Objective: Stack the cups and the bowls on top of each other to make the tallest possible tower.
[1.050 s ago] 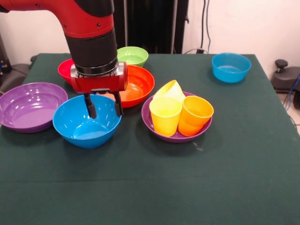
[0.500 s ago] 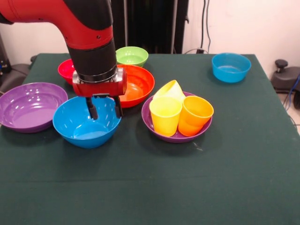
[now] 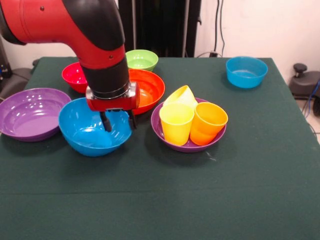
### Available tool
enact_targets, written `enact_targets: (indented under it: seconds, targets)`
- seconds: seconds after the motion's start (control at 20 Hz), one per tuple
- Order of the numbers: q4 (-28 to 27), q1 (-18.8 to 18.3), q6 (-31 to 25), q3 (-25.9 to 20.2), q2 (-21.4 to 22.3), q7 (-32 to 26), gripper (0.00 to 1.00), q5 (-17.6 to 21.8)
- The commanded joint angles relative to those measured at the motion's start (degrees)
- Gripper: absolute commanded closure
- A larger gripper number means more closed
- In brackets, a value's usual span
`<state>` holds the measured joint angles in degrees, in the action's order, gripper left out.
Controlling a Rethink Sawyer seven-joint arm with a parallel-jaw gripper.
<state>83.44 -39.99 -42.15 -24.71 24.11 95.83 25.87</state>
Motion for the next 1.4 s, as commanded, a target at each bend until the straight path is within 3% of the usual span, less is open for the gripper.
enact_targets:
  seconds: [0.05,0.8,1.4]
  targets:
    - [3.5,1.2,1.4,0.9,-1.8,-1.1,0.0,2.6]
    - [4.0,2.3,-0.3,0.6,0.1,-0.2,0.0,1.5]
    - [-0.7,4.0,7.1,4.4,-4.4,0.6,0.0,7.5]
